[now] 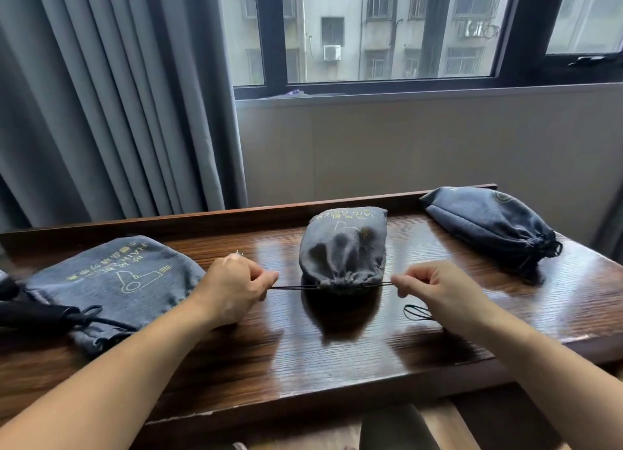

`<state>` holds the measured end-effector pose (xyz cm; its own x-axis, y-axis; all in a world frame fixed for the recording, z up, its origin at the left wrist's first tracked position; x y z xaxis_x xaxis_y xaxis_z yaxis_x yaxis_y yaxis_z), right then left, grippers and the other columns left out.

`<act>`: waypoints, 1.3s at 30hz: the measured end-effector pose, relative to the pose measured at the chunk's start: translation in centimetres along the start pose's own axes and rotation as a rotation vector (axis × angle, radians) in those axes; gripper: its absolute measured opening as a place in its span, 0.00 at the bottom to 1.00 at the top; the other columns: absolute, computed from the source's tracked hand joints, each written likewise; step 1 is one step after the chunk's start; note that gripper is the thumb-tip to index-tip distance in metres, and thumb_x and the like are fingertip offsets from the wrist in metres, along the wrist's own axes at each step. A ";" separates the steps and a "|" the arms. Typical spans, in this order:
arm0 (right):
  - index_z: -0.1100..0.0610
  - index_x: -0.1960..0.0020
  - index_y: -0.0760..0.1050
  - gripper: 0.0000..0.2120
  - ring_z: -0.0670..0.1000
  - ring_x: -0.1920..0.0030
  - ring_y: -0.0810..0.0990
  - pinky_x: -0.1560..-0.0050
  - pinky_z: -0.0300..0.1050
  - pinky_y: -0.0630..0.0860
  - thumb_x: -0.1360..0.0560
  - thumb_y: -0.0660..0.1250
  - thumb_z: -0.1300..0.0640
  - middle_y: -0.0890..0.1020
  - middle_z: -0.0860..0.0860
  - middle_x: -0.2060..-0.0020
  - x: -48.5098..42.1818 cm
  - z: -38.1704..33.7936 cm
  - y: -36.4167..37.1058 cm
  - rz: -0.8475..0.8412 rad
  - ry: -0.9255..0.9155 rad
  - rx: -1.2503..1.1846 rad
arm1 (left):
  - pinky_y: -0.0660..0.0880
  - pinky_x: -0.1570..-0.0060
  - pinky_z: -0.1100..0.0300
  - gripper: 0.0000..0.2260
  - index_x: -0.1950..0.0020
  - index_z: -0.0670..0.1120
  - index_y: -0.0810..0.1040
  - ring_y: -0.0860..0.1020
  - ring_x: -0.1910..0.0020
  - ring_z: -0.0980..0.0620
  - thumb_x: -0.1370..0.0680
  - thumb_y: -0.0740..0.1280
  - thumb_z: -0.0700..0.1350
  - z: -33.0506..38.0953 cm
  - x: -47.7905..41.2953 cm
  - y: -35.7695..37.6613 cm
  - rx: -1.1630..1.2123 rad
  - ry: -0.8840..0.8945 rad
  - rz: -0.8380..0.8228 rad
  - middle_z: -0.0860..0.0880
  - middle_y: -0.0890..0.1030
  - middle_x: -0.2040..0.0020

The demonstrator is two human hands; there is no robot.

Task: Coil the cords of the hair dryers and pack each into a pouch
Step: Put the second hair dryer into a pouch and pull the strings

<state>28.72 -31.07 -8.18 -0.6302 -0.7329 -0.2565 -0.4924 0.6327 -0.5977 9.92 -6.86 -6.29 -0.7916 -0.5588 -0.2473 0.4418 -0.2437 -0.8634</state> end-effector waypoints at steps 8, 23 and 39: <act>0.54 0.70 0.77 0.17 0.47 0.73 0.71 0.69 0.45 0.71 0.30 0.67 0.43 0.75 0.48 0.74 -0.9 -1.1 -1.6 0.050 -0.292 0.448 | 0.73 0.63 0.66 0.06 0.57 0.51 0.86 0.78 0.64 0.59 0.30 0.77 0.51 2.1 0.7 -0.7 -0.146 0.046 -0.356 0.54 0.81 0.65; 0.52 0.69 0.74 0.15 0.46 0.70 0.69 0.69 0.35 0.66 0.40 0.81 0.52 0.73 0.48 0.72 -2.8 -5.1 5.7 -0.152 -0.252 -0.575 | 0.68 0.76 0.69 0.07 0.45 0.41 0.85 0.72 0.73 0.54 0.21 0.69 0.37 7.7 2.0 3.0 1.155 -0.061 -0.187 0.43 0.78 0.63; 0.50 0.56 0.75 0.16 0.45 0.60 0.73 0.58 0.41 0.69 0.24 0.56 0.40 0.75 0.45 0.62 -1.0 -6.0 5.1 -0.019 -0.412 0.244 | 0.69 0.58 0.71 0.08 0.45 0.49 0.84 0.75 0.61 0.57 0.20 0.67 0.46 9.2 2.3 2.7 0.168 0.502 0.116 0.54 0.77 0.58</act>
<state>23.23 -25.56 -6.39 -0.3079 -0.8134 -0.4936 -0.3156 0.5767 -0.7535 13.20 -16.07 -5.14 -0.8196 -0.1526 -0.5523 0.5675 -0.3490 -0.7458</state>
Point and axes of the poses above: each hand's wrist, its own x-axis away from the middle knuckle, its own y-axis out of the palm, z = x × y, the point moved 6 cm from there along -x, towards the middle knuckle
